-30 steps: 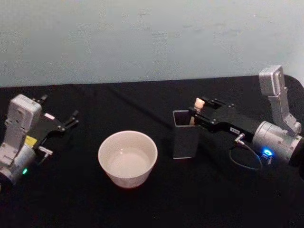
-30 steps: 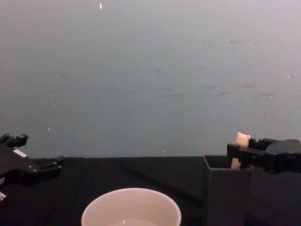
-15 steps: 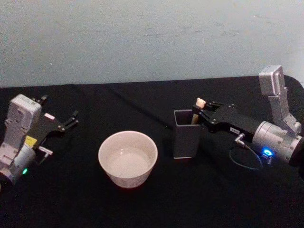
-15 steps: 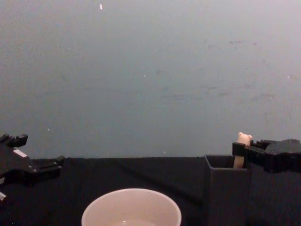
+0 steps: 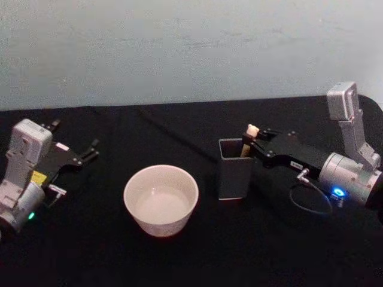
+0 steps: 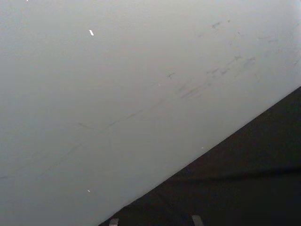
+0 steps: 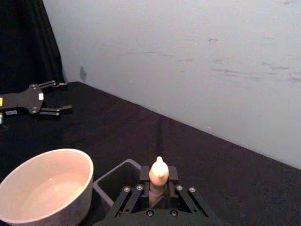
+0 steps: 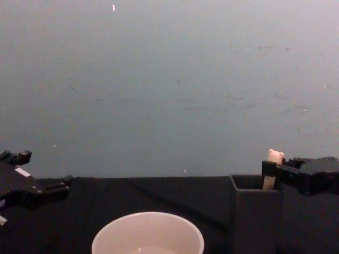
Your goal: Pick up the stirring spoon with one hand, stir inside the cup, then place it back in its original position.
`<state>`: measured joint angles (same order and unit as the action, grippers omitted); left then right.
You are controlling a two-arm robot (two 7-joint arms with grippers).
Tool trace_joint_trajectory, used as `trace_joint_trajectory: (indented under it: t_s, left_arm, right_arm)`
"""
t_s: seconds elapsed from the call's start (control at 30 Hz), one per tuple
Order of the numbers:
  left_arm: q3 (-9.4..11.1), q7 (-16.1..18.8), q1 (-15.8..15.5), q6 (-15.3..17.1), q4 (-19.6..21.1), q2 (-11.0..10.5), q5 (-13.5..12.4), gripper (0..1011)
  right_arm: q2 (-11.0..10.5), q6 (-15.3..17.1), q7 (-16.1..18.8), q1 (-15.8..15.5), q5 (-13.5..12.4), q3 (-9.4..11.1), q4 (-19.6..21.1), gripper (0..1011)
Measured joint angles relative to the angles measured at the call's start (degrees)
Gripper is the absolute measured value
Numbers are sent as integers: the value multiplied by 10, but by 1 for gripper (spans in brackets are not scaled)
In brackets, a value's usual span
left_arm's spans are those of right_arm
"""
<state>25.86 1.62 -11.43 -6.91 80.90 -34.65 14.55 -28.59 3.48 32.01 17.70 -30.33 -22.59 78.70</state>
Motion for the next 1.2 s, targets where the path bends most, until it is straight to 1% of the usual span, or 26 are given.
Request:
trace_joint_trajectory:
  t_s: [0.37,0.5,0.67,0.8,0.9,1.03,1.13,1.17,1.2]
  left_arm:
    - [0,0,0,0,0,0,0,1001]
    - [0,0,0,0,0,0,0,1001]
    - [0,0,0,0,0,0,0,1001]
    - [0,0,0,0,0,0,0,1002]
    - [0,0,0,0,0,0,0,1001]
    - [0,0,0,0,0,0,0,1001]
    - [0,0,0,0,0,0,0,1001]
    - [0,0,0,0,0,0,0,1001]
    - [0,0,0,0,0,0,0,1001]
  right_arm:
    - [-6,8,3,0,-18,-2,9,217]
    - [-7,7,0,0,-23,-1,12,217]
    - [-10,3,-4,0,-33,7,21,217]
    - [-13,2,-5,-1,-43,13,32,217]
    - [-18,2,-4,-4,-57,20,47,217]
    - [-22,2,-2,-7,-68,24,57,217]
    - [-29,2,2,-11,-82,28,70,217]
    - [-29,2,2,-11,-82,28,70,217]
    - [-32,3,4,-12,-89,30,75,217]
